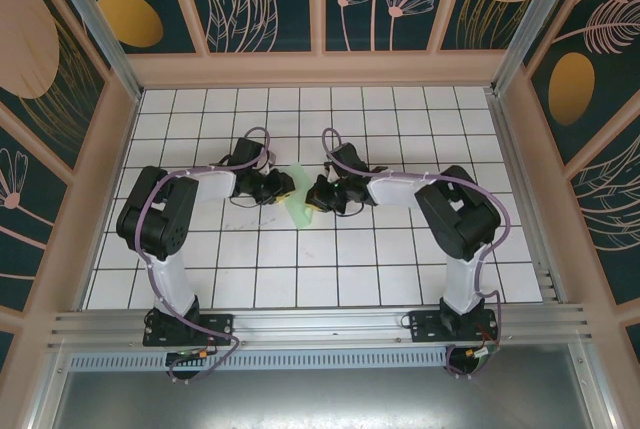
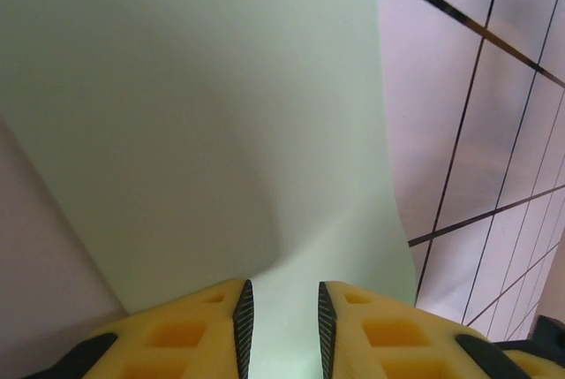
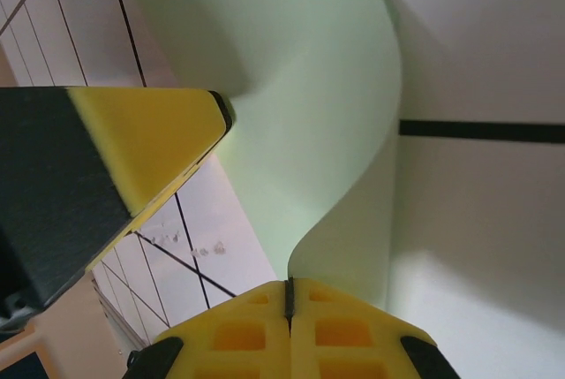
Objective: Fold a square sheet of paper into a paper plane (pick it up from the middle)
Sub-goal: Third fold the triangle at the center of the table.
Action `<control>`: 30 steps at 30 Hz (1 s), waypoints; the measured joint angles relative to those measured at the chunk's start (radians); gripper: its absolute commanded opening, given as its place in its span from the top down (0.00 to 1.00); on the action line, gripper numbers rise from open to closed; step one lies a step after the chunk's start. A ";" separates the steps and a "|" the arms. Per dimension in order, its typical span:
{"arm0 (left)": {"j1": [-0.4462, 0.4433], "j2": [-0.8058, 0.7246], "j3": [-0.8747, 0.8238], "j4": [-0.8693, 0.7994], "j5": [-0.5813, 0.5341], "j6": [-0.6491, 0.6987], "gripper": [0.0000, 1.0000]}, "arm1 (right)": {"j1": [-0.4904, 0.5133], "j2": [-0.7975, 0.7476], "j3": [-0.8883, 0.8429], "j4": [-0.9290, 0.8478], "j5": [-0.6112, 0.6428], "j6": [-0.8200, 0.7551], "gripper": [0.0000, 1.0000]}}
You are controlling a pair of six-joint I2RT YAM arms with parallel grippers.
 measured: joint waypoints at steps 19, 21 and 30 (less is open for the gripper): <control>0.000 -0.012 0.002 -0.006 -0.109 0.008 0.84 | 0.007 0.037 0.000 0.151 0.002 0.082 1.00; 0.000 -0.010 0.002 -0.009 -0.113 0.008 0.85 | 0.008 0.046 0.000 0.155 0.004 0.087 1.00; 0.000 0.001 0.002 -0.014 -0.117 0.011 0.88 | 0.014 0.073 0.000 0.186 0.004 0.095 1.00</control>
